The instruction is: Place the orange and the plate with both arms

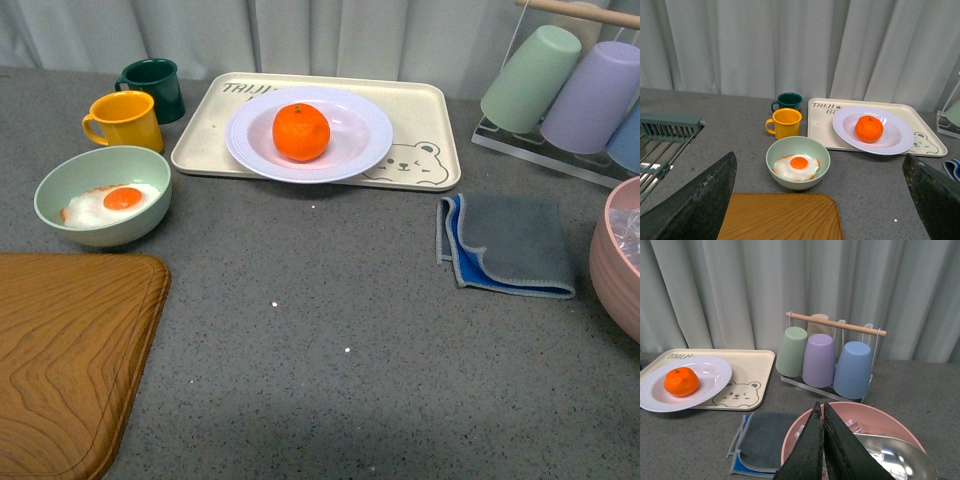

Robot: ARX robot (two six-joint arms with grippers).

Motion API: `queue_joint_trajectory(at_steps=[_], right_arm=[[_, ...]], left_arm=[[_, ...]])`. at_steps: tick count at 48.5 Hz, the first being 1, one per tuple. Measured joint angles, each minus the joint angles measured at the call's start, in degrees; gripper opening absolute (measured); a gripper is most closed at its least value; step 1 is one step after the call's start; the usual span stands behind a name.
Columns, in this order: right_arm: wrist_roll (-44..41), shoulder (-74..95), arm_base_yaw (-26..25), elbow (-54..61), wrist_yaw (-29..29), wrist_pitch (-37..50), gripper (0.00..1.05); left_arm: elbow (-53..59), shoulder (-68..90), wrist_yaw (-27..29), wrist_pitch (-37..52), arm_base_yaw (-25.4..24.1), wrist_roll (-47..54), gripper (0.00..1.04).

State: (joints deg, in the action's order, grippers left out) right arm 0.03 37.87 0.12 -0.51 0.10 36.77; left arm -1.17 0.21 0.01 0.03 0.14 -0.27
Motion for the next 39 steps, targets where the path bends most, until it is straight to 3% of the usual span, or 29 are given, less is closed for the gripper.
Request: queue_joint_trajectory(at_steps=[39], right_arm=[[0.00, -21.31, 0.00, 0.22, -0.04, -20.04, 0.01]], left_arm=[[0.00, 0.00, 0.00, 0.00, 0.00, 0.00, 0.98]])
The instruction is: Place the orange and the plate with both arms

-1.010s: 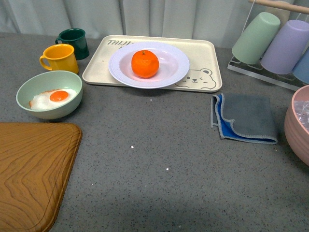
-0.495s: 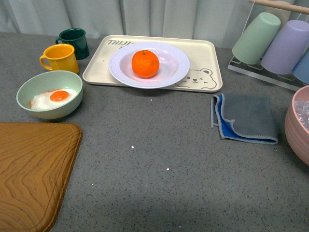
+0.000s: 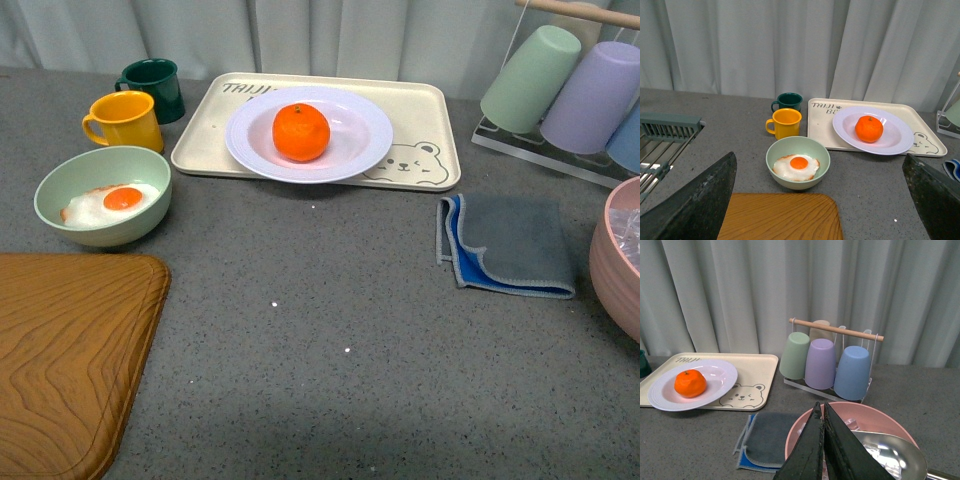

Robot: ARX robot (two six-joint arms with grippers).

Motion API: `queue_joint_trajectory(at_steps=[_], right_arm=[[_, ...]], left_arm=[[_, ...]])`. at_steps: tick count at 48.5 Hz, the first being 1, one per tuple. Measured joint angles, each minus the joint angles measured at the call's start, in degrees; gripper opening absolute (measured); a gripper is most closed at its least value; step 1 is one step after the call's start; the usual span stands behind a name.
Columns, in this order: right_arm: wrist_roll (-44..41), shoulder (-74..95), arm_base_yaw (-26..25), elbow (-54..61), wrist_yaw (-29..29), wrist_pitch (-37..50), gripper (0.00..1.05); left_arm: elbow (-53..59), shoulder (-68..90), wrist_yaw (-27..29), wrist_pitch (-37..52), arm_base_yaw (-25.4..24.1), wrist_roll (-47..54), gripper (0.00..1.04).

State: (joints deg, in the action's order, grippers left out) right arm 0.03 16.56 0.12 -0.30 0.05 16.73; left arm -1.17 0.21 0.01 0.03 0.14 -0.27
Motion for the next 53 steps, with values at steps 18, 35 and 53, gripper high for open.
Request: queue_joint_trajectory(at_steps=[18, 35, 53], right_arm=[[0.00, -5.79, 0.00, 0.00, 0.00, -5.73, 0.01], [-0.02, -16.26, 0.00, -0.02, -0.15, -16.61, 0.01], [-0.04, -16.31, 0.00, -0.02, -0.13, -16.63, 0.53]], left_arm=[[0.00, 0.00, 0.00, 0.00, 0.00, 0.00, 0.98], [0.00, -0.02, 0.02, 0.00, 0.00, 0.00, 0.98], [0.00, -0.02, 0.02, 0.00, 0.00, 0.00, 0.98]])
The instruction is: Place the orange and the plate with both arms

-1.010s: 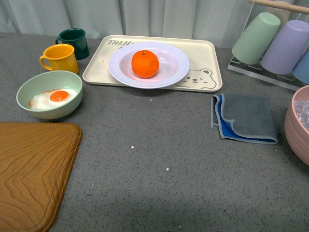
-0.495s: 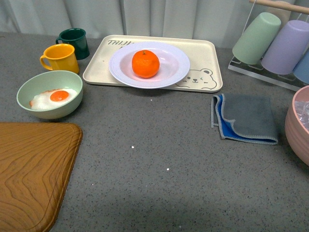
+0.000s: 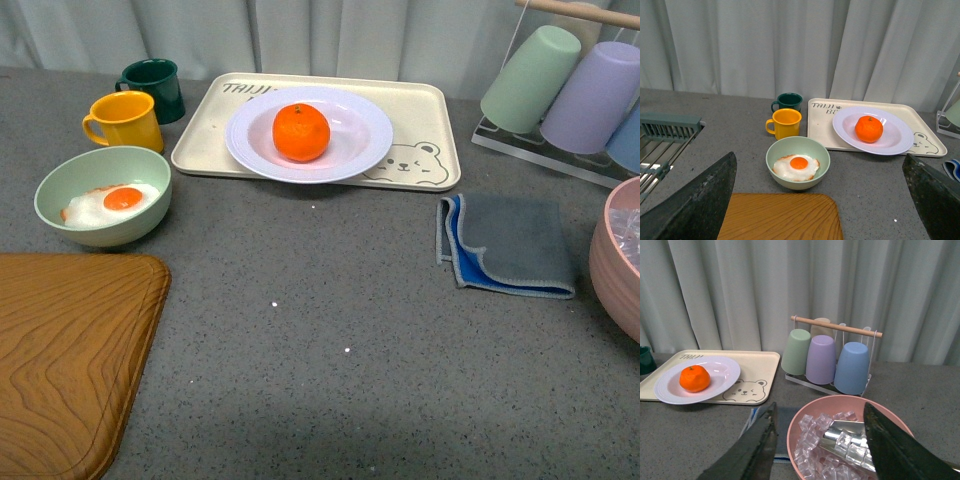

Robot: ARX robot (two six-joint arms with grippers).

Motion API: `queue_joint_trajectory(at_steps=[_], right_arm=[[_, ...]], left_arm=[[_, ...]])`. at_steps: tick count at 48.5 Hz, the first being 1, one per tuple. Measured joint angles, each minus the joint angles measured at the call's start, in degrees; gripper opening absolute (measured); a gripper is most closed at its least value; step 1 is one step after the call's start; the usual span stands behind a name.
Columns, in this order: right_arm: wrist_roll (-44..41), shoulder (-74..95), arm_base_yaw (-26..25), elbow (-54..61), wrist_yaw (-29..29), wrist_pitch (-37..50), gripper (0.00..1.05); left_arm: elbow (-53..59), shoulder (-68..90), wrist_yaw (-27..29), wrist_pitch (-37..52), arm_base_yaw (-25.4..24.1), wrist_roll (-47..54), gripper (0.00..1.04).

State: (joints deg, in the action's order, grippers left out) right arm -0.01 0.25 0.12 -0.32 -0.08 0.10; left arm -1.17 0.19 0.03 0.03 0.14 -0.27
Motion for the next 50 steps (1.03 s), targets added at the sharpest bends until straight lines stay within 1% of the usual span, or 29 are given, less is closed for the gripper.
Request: queue_joint_trajectory(at_steps=[4, 9, 11, 13, 16, 50], right_arm=[[0.00, 0.00, 0.00, 0.00, -0.02, 0.00, 0.63], [0.00, 0.00, 0.00, 0.00, -0.02, 0.00, 0.81], [0.00, 0.00, 0.00, 0.00, -0.02, 0.00, 0.92], [0.07, 0.00, 0.00, 0.00, -0.02, 0.00, 0.97], [0.02, 0.00, 0.00, 0.00, -0.02, 0.00, 0.94], [0.02, 0.00, 0.00, 0.00, 0.00, 0.00, 0.95]], left_arm=[[0.00, 0.00, -0.02, 0.00, 0.00, 0.00, 0.98], [0.00, 0.00, 0.00, 0.00, 0.00, 0.00, 0.98], [0.00, 0.00, 0.00, 0.00, 0.00, 0.00, 0.98], [0.00, 0.00, 0.00, 0.00, 0.00, 0.00, 0.98], [0.00, 0.00, 0.00, 0.00, 0.00, 0.00, 0.98], [0.00, 0.00, 0.00, 0.00, 0.00, 0.00, 0.98]])
